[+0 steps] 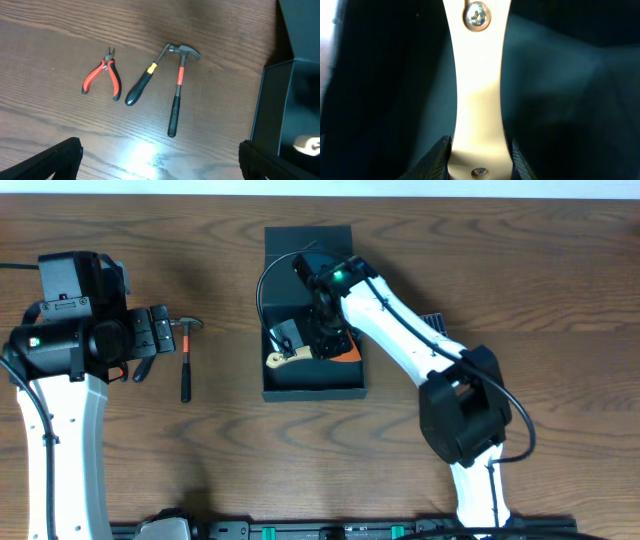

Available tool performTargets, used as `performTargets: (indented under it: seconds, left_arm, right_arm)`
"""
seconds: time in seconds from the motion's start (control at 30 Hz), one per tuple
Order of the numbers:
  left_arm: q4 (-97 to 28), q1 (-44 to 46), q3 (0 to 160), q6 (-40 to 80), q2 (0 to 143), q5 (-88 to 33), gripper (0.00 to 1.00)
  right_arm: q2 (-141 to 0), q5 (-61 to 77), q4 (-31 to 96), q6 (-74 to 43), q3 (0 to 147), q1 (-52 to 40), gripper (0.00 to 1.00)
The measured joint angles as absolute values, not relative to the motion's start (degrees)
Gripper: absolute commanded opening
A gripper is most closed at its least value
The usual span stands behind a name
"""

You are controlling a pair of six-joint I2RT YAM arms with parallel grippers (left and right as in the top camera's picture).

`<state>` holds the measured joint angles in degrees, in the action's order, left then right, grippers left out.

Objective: Pack container
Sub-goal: 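Carry the scraper into the green box and release it, then move the right gripper over the blue screwdriver set case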

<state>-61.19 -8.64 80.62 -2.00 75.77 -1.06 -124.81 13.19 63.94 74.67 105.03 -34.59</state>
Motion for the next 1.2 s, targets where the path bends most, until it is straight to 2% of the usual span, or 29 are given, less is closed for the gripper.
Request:
performTargets:
  seconds: [0.13,0.17,0.2,0.23,0.43,0.63,0.87,1.0,1.13,1.2]
  left_arm:
    - [-61.17,-8.64,80.62,-2.00,75.77,-1.06,0.98]
    - [-61.19,-8.64,80.60,-2.00,75.77,-1.06,0.98]
    - [-61.17,-8.64,80.62,-2.00,75.77,-1.06,0.98]
    - [-61.17,-8.64,80.62,-2.00,75.77,-1.06,0.98]
    - [-61.17,-8.64,80.62,-2.00,75.77,-1.06,0.98]
    - [-61.19,-8.64,80.62,-2.00,75.77,-1.06,0.98]
    - [-61.17,-8.64,80.62,-2.00,75.77,-1.06,0.98]
    - [-61.19,-8.64,80.62,-2.00,75.77,-1.06,0.98]
    - [-61.17,-8.64,80.62,-2.00,75.77,-1.06,0.98]
    - [-61.19,-8.64,80.60,-2.00,75.77,-1.06,0.98]
  right_arm:
    - [-125.75,13.28,63.99,74.54,105.03,-34.59,0.16]
    - [-125.75,13.26,64.05,74.39,105.03,-34.59,0.20]
    - [-125.75,13.21,64.07,74.06,105.03,-34.59,0.30]
    - [-125.73,13.10,64.05,73.69,105.03,-34.59,0.99]
    - [-124.46,11.77,64.49,71.81,105.01,-34.59,0.99]
    - [-116.99,11.11,64.51,67.77,105.01,-34.59,0.99]
    - [-105.51,9.21,65.12,45.39,105.01,-31.59,0.99]
    - [-103.26,8.88,65.34,33.15,105.06,-23.09,0.99]
    - [-104.36,7.97,65.80,20.01,105.06,-12.56,0.91]
    - [-105.54,7.64,66.94,13.82,105.06,-7.86,0.90]
